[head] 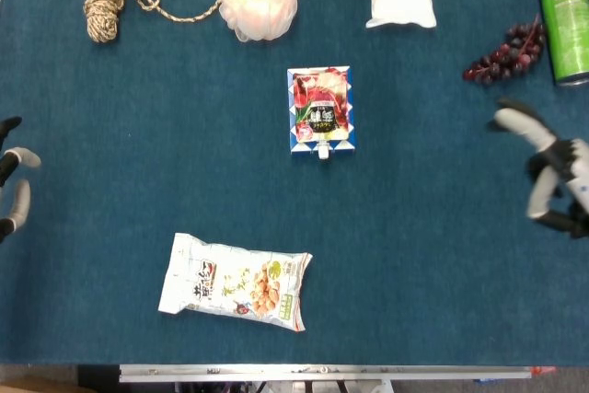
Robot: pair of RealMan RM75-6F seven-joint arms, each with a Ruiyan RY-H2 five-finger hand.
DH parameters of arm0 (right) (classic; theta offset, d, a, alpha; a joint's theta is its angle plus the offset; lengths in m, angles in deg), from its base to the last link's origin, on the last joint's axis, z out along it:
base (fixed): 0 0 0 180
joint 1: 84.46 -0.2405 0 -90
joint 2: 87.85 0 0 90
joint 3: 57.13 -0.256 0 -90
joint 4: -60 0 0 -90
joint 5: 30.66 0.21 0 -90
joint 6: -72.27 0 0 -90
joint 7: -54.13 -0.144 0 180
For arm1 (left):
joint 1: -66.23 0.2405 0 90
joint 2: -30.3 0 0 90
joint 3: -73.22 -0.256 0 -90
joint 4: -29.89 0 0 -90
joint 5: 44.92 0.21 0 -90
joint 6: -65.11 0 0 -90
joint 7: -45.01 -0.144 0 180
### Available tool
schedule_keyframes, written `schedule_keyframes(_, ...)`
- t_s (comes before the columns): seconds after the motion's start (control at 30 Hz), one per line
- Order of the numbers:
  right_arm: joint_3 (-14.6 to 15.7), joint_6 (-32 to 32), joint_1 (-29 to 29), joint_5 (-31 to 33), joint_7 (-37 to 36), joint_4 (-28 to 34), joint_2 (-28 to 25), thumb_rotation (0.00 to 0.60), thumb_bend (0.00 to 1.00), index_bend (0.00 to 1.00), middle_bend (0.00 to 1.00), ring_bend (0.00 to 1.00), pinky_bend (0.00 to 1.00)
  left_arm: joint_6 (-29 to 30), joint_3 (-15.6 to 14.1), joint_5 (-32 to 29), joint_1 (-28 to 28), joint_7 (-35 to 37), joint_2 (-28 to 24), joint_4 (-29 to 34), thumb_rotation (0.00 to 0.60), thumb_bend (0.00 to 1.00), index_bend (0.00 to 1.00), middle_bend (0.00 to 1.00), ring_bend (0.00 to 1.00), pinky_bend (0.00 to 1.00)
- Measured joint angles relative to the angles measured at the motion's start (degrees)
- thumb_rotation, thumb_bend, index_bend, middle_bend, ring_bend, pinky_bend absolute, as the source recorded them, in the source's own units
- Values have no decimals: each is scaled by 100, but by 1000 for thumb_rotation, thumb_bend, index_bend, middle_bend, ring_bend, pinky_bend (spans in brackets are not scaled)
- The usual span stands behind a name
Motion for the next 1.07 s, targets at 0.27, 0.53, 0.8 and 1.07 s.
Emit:
schedule_keyframes(0.27, 403, -378, -786, -467, -1810, 216, -45, 600, 1000, 0, 0, 183, 955, -6, -3, 1, 1, 22, -23, 16, 600, 544, 409, 155, 159, 459)
schedule_keyframes(0.53, 821, -539, -1570, -924, -3487, 95, 21, 600, 1000, 0, 12, 193, 955, 32, 1, 22, 11, 42, -49, 38, 600, 544, 409, 155, 159, 459)
schedule_keyframes(0.8, 1257, -182, -2136, -1322, -4655, -534, 239, 600, 1000, 0, 24, 200, 955, 56, 4, 30, 24, 65, -83, 64, 600, 545, 409, 155, 159, 459)
schedule_keyframes(1.07, 1497, -45, -2279, -1305, -4445, -629, 284, 600, 1000, 0, 26, 200, 955, 37, -2, 28, 22, 24, -70, 64, 600, 544, 409, 155, 159, 459)
